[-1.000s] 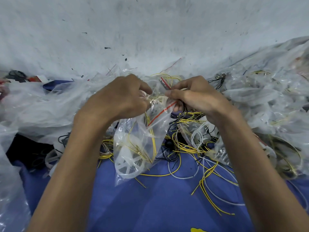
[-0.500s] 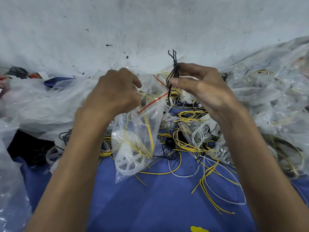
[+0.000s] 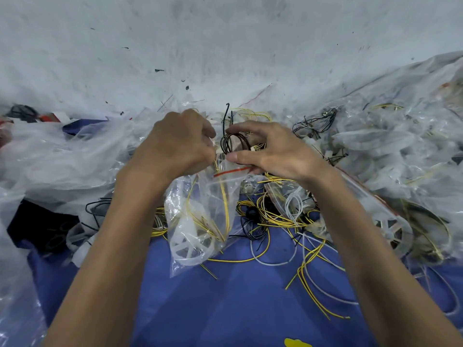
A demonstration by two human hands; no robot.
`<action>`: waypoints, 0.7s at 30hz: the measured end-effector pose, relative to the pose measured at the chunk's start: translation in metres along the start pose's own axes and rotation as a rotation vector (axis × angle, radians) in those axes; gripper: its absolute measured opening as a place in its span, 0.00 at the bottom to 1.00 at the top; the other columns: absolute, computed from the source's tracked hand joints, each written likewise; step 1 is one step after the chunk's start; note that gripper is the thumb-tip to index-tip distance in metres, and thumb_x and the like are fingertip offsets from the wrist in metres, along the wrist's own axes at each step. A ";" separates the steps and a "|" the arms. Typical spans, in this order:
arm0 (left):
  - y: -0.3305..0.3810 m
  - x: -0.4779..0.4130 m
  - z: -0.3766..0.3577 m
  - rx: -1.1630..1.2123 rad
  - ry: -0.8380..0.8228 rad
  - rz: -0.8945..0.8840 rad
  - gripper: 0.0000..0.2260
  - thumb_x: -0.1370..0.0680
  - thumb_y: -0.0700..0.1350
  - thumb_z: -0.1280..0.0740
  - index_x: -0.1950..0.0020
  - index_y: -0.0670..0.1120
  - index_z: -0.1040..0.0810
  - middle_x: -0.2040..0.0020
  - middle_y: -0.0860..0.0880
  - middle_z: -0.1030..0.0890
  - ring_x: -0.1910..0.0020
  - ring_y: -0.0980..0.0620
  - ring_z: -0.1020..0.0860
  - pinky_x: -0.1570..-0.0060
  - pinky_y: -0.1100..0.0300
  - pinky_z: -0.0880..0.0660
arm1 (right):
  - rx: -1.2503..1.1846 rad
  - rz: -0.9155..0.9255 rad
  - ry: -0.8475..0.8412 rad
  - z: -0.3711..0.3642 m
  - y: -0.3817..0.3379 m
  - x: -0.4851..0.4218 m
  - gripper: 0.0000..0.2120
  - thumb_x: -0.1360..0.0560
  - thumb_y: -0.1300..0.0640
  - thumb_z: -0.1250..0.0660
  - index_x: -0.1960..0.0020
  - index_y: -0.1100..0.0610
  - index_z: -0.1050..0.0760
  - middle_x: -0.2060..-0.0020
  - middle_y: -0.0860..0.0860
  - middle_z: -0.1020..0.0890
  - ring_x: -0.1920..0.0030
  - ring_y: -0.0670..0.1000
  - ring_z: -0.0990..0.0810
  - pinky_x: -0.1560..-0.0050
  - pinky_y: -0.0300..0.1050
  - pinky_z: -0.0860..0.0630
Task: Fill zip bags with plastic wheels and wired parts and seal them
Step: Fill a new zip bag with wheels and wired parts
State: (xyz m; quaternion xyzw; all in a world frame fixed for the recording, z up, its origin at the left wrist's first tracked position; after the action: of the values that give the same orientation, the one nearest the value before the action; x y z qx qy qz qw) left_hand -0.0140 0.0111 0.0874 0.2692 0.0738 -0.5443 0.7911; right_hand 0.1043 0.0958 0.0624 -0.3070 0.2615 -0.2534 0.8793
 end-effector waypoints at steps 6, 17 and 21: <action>0.002 0.002 0.001 0.059 -0.035 -0.027 0.14 0.26 0.43 0.35 0.41 0.53 0.21 0.40 0.52 0.21 0.43 0.50 0.24 0.50 0.64 0.34 | 0.192 -0.044 0.000 0.029 -0.003 0.009 0.29 0.32 0.47 0.27 0.33 0.48 0.29 0.39 0.46 0.23 0.45 0.45 0.23 0.45 0.34 0.33; 0.027 0.014 -0.003 0.114 -0.237 -0.172 0.21 0.27 0.40 0.33 0.35 0.50 0.25 0.70 0.63 0.30 0.68 0.70 0.30 0.69 0.81 0.37 | 0.598 0.177 -0.306 -0.010 -0.041 0.023 0.10 0.29 0.53 0.30 0.48 0.51 0.18 0.67 0.44 0.22 0.66 0.45 0.30 0.67 0.32 0.35; 0.036 0.019 0.003 0.141 -0.243 -0.194 0.21 0.28 0.39 0.34 0.36 0.52 0.24 0.63 0.63 0.26 0.68 0.66 0.28 0.72 0.81 0.38 | 0.772 0.096 -0.570 -0.031 -0.029 0.033 0.07 0.29 0.61 0.35 0.56 0.56 0.19 0.67 0.51 0.21 0.66 0.50 0.29 0.70 0.39 0.33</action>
State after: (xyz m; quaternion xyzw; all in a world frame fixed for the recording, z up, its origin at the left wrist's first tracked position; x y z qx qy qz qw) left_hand 0.0259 0.0033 0.0942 0.2480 -0.0352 -0.6507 0.7169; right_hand 0.1011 0.0437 0.0513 -0.0028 -0.0894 -0.1966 0.9764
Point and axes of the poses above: each hand's wrist, its own x-axis away from the middle knuckle, its own z-axis out of the back of the hand, y = z × x, the point moved 5 cm from there along -x, towards the middle knuckle
